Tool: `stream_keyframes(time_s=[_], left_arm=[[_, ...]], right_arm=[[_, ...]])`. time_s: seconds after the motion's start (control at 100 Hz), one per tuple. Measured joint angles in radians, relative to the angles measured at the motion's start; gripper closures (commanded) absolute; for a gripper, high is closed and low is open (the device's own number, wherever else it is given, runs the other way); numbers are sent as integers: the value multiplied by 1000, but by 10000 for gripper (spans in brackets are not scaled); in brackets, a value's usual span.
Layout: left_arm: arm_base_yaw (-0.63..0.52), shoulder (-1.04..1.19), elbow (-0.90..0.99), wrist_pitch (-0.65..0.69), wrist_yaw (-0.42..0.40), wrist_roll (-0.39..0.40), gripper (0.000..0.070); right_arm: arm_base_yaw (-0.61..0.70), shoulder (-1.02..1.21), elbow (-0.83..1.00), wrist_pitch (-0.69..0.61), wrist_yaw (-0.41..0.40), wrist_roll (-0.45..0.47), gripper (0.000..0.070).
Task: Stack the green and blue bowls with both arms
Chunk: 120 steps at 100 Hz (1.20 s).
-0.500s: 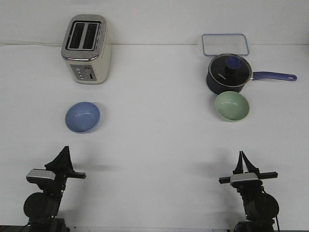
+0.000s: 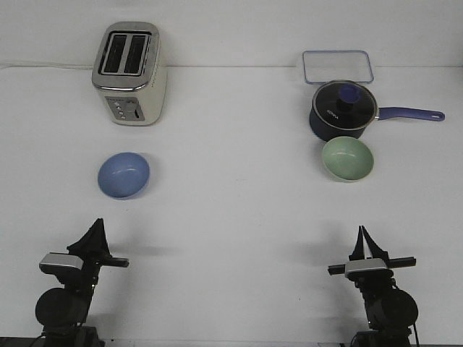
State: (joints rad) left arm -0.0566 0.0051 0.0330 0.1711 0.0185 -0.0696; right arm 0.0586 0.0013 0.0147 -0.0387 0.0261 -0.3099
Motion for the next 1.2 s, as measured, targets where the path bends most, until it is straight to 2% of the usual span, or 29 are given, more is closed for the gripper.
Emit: stream_keyframes(time_s=[0.26,0.62,0.95,1.13,1.2], left_arm=[[0,0,0,0,0,0,685],[0,0,0,0,0,0,686],[0,0,0,0,0,0,685],[0,0,0,0,0,0,686],[0,0,0,0,0,0,685]], right_arm=[[0,0,0,4,0,0,690],[0,0,0,107,0,8,691],[0,0,0,132,0,167,691],[0,0,0,135,23,388,695],[0,0,20,84,29,466,696]])
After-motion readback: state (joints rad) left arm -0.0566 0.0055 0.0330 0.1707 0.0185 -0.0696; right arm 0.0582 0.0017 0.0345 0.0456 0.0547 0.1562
